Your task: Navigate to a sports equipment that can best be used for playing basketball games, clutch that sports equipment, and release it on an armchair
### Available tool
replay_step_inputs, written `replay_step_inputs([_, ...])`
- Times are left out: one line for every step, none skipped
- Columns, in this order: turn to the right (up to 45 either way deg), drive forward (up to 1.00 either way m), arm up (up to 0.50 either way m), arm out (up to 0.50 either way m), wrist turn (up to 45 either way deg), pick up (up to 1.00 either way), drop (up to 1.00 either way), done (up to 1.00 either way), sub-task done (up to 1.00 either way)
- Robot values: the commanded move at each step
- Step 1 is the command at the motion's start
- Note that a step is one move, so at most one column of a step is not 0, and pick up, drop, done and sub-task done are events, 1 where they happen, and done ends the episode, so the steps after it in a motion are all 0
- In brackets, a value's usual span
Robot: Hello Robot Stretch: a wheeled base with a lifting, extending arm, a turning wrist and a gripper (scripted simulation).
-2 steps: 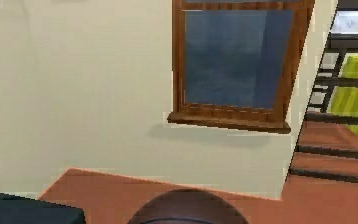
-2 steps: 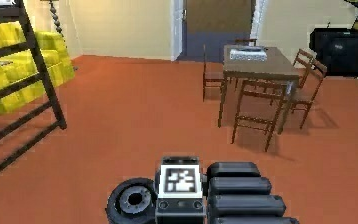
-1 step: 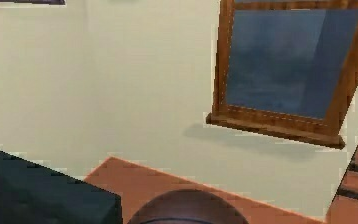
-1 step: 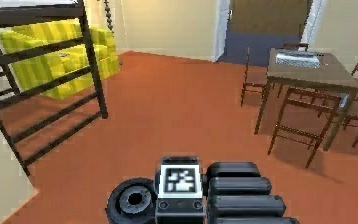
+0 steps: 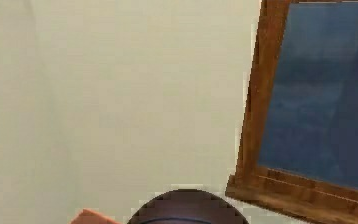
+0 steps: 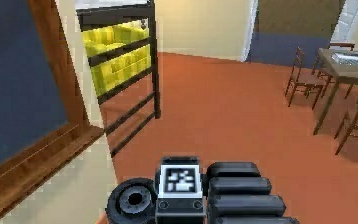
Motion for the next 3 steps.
replay_step_inputs([-21.0,0.00,0.00,0.00,0.0,0.00,0.00,0.00,0.00])
replay_step_inputs([0.0,0.20,0.00,0.00,0.0,0.00,0.00,0.00,0.00])
replay_step_inputs([-33.0,0.00,0.00,0.00,0.0,0.00,0.00,0.00,0.00])
